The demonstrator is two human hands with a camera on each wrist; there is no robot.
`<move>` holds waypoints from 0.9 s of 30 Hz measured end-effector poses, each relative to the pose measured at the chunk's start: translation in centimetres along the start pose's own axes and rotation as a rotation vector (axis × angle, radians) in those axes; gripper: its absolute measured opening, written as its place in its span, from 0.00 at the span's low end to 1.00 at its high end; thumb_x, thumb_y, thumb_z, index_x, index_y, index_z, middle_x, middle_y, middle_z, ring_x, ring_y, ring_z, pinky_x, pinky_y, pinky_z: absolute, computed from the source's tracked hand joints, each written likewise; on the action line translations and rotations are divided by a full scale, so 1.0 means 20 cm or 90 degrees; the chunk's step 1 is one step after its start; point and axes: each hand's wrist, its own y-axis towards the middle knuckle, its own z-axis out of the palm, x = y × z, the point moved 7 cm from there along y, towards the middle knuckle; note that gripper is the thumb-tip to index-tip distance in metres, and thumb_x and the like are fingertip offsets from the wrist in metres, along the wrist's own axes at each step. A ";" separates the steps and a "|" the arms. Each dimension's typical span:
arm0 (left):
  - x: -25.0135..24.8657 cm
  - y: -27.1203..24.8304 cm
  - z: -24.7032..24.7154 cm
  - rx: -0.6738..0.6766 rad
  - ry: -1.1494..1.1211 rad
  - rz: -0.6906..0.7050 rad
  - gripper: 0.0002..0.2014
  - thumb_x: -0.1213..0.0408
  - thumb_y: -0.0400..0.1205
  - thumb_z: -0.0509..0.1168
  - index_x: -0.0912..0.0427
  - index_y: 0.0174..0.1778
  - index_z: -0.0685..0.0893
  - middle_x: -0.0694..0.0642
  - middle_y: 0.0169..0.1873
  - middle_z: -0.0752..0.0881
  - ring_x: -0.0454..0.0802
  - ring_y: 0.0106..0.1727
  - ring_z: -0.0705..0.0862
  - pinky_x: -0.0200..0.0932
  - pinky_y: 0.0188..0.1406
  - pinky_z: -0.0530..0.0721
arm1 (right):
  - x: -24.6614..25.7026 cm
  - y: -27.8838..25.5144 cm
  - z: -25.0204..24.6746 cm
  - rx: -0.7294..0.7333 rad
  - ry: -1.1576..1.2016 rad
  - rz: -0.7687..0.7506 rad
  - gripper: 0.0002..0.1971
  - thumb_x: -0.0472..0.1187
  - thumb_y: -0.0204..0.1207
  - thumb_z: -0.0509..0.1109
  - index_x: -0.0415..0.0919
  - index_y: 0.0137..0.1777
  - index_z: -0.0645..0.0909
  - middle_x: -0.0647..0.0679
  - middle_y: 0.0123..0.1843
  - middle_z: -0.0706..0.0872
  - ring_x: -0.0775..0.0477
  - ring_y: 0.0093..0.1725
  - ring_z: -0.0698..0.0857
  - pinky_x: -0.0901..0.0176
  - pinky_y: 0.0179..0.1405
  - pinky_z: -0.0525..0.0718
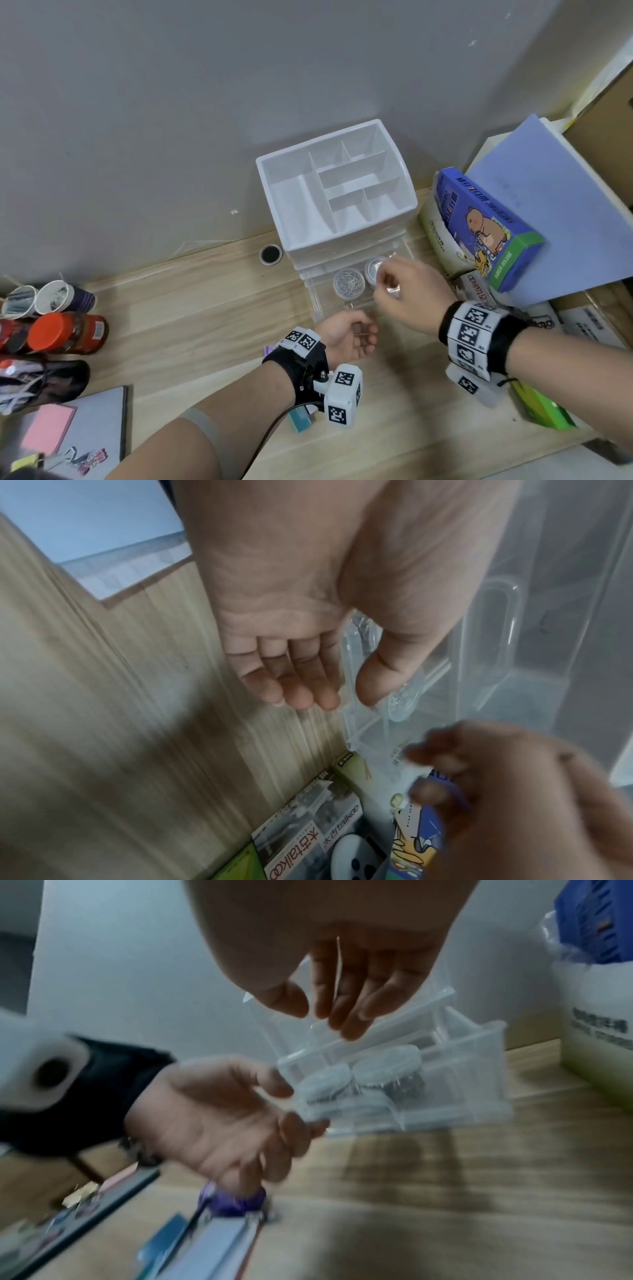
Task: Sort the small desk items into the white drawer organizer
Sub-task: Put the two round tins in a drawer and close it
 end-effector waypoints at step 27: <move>-0.34 -0.23 -0.48 -0.488 0.433 0.267 0.56 0.42 0.58 0.85 0.61 0.77 0.65 0.57 0.61 0.82 0.56 0.62 0.83 0.49 0.61 0.84 | -0.41 0.06 0.09 -0.081 0.019 0.268 0.23 0.60 0.67 0.80 0.45 0.35 0.72 0.51 0.32 0.78 0.49 0.31 0.77 0.54 0.32 0.79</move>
